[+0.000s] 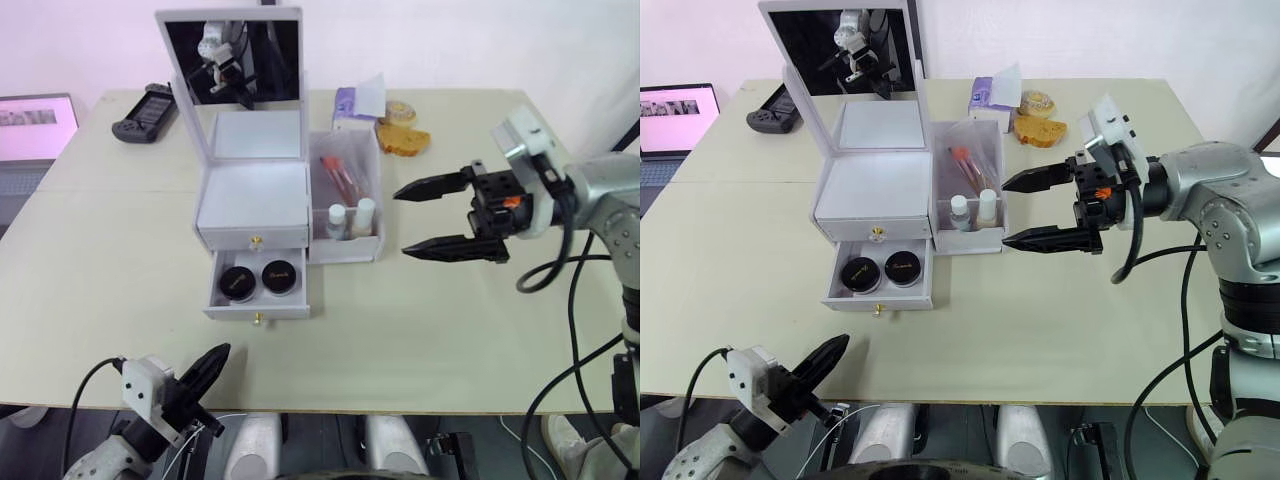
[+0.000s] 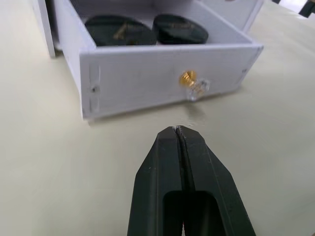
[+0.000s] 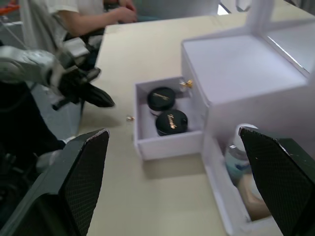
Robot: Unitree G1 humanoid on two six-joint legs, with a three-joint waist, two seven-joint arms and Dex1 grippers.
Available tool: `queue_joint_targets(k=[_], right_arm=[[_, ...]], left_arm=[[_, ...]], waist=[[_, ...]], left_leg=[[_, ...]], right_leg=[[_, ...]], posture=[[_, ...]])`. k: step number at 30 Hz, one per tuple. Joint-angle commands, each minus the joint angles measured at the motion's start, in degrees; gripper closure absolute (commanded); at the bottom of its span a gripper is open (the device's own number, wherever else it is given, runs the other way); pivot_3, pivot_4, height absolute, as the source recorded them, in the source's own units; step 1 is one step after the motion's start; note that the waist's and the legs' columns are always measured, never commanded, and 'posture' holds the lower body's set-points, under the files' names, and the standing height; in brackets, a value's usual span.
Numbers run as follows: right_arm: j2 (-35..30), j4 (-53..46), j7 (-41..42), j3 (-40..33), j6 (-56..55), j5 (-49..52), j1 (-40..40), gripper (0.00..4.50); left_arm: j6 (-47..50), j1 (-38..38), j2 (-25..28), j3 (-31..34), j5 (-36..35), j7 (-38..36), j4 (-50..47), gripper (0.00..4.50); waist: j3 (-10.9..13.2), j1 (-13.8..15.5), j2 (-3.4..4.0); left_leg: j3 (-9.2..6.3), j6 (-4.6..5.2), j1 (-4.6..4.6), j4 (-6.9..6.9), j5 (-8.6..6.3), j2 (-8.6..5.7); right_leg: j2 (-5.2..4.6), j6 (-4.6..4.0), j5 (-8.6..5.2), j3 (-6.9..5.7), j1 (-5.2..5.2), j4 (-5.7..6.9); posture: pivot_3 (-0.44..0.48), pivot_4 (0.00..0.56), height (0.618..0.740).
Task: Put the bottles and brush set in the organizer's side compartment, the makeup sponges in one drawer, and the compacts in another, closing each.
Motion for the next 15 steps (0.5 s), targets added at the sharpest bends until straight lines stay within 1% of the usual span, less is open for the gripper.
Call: queue_joint_targets(k=[1, 8, 11, 15], right_arm=[[-1.42, -3.38, 0.20, -2.81, 1.65, 3.33, 1.44, 0.00], [-2.01, -5.19, -1.28, -3.41, 2.98, 4.78, 2.30, 0.00], [-2.35, -5.08, -1.70, -3.02, 2.94, 4.54, 2.14, 0.00], [-2.95, -4.54, -1.83, -2.90, 2.72, 4.20, 1.51, 0.00]], left_arm=[[-2.83, -1.98, -1.08, -1.74, 1.23, 1.50, 1.18, 4.46], [-3.75, -8.47, -2.39, -4.66, 2.84, 4.15, 4.72, 4.46], [-3.99, -10.81, -1.85, -5.83, 4.28, 4.64, 6.04, 4.46], [-3.90, -13.83, -0.82, -5.89, 4.89, 5.22, 7.26, 4.46]], waist=[[0.00, 0.03, 0.00], [-0.03, -0.10, 0.06], [-0.04, -0.05, 0.07], [-0.04, -0.04, 0.07]], left_leg=[[0.00, 0.00, 0.01, 0.01, 0.00, 0.00], [-0.02, 0.00, 0.04, 0.02, 0.00, 0.00], [-0.01, 0.00, 0.04, 0.02, 0.00, 0.00], [-0.02, 0.00, 0.04, 0.02, 0.00, 0.00]], right_leg=[[0.00, 0.00, 0.00, 0.00, 0.02, 0.00], [0.01, 0.02, 0.02, -0.01, 0.02, 0.07], [0.01, 0.02, 0.02, -0.01, 0.03, 0.07], [0.01, 0.03, 0.02, -0.01, 0.03, 0.08]], posture=[[0.000, 0.150, 0.740], [0.000, 0.150, 0.740], [0.000, 0.150, 0.740], [0.000, 0.150, 0.740]])
